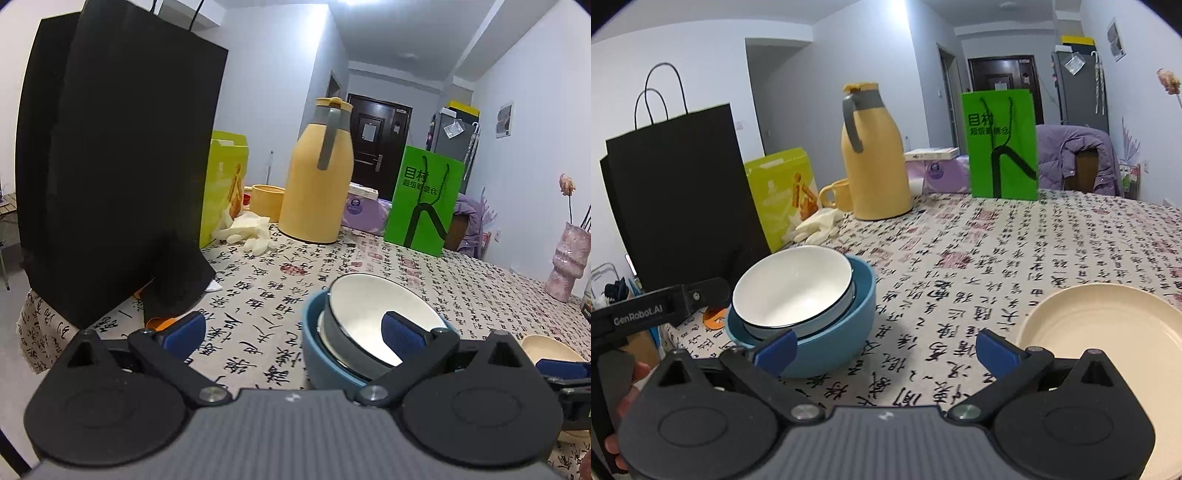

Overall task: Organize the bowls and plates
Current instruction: 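Move both open grippers down to the blue bowl rim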

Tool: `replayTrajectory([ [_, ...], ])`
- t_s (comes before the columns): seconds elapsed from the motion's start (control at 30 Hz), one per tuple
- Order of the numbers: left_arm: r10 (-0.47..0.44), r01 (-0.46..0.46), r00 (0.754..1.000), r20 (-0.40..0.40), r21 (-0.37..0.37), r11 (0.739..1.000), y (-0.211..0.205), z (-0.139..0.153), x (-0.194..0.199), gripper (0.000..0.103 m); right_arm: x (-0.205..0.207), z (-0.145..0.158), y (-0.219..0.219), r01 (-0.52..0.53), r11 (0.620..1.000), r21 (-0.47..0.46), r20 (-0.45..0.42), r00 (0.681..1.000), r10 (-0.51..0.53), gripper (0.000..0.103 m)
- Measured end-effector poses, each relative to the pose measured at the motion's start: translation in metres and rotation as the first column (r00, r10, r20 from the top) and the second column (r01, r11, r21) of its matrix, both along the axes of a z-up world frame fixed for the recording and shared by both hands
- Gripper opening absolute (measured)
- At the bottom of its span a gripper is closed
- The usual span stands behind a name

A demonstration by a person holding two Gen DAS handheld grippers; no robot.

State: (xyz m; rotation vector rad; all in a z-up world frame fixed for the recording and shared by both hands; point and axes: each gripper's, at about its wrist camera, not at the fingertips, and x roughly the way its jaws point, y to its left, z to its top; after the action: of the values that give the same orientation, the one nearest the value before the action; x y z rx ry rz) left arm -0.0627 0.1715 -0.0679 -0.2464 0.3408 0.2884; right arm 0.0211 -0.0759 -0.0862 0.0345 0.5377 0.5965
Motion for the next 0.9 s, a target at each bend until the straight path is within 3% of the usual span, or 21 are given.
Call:
replayTrajectory([
  [0.43,-0.027,0.027,1.000,0.003,-0.052,0.998,0.023,-0.001,0.018,0.103,0.040,-0.001,0.022,0.014,0.999,0.029,-0.121,0.993,-0.011,0.103],
  [0.9,-0.075,0.066,0.994,-0.080,-0.109,0.992,0.029,-0.012,0.059,0.103,0.069,-0.011,0.044,0.002,1.000,0.005,-0.193,0.981,-0.001,0.103],
])
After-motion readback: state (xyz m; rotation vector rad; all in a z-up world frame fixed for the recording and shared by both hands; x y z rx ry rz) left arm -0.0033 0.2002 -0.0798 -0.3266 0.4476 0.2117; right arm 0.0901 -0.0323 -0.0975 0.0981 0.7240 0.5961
